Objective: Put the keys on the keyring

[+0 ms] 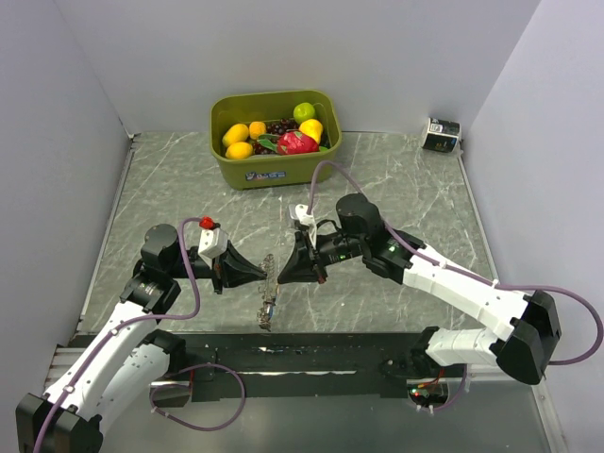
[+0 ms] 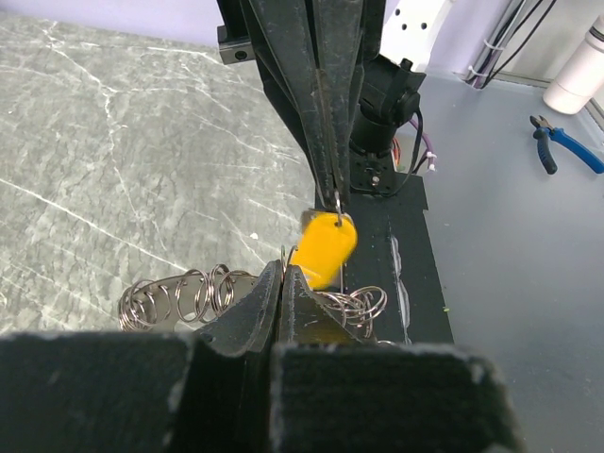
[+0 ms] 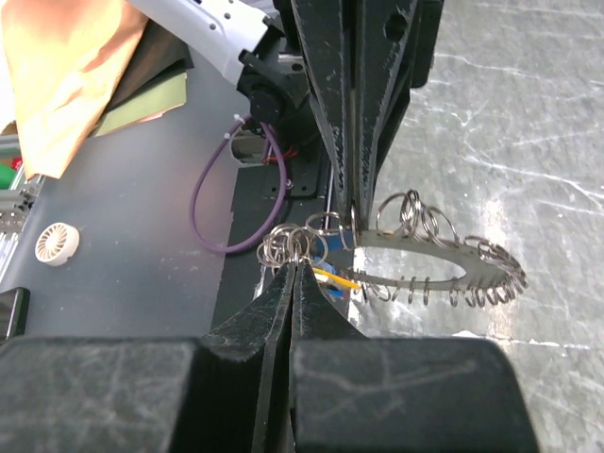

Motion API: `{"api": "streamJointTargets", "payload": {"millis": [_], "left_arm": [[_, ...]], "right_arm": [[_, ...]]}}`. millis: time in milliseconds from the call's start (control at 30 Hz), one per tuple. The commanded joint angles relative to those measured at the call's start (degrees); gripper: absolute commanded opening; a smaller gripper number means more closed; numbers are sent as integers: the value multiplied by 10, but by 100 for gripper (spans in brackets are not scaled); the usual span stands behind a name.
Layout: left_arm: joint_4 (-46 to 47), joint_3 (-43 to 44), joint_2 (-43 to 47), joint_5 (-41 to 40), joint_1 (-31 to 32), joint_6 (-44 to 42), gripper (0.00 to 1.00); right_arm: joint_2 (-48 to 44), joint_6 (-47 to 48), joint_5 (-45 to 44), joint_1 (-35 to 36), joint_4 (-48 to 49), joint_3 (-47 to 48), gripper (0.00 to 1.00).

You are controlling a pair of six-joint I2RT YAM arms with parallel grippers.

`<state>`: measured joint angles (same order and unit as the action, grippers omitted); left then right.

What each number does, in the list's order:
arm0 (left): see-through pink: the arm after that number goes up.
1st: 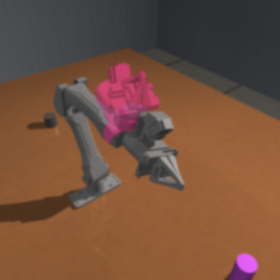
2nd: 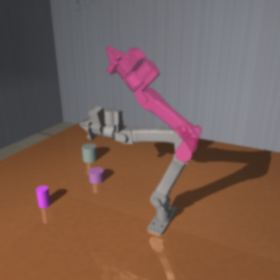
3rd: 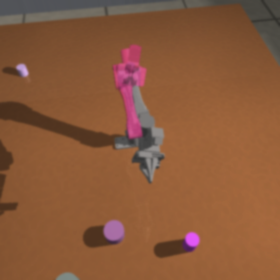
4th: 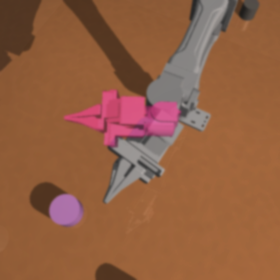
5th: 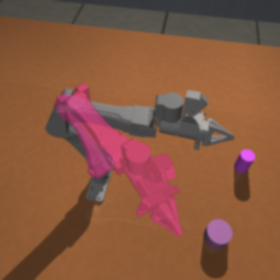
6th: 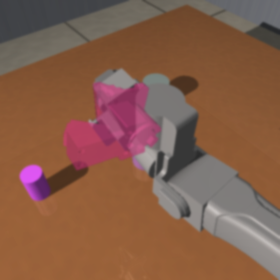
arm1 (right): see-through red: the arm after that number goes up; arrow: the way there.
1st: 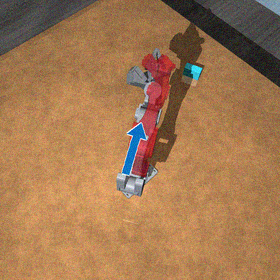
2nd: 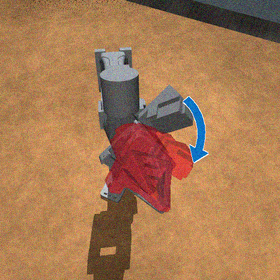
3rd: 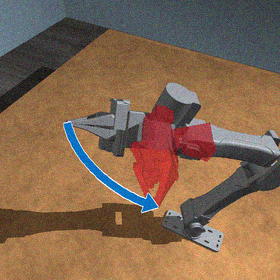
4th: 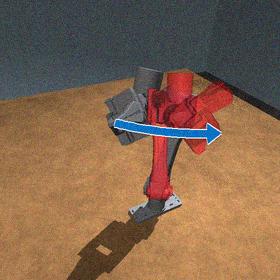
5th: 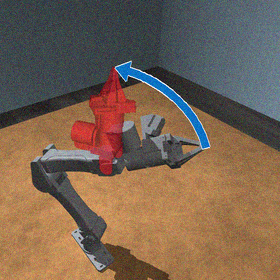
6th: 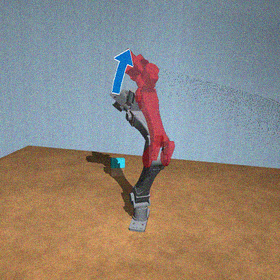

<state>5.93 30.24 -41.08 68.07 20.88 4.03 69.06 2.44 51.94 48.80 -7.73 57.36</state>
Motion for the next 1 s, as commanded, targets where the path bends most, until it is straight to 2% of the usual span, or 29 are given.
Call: {"api": "streamJointTargets", "payload": {"millis": [0, 967], "left_arm": [[19, 31, 3, 6, 3, -10, 1], [18, 28, 9, 5, 5, -12, 1]], "right_arm": [[5, -4, 4, 9, 22, 35, 0], [45, -9, -73, 19, -12, 66, 0]]}}
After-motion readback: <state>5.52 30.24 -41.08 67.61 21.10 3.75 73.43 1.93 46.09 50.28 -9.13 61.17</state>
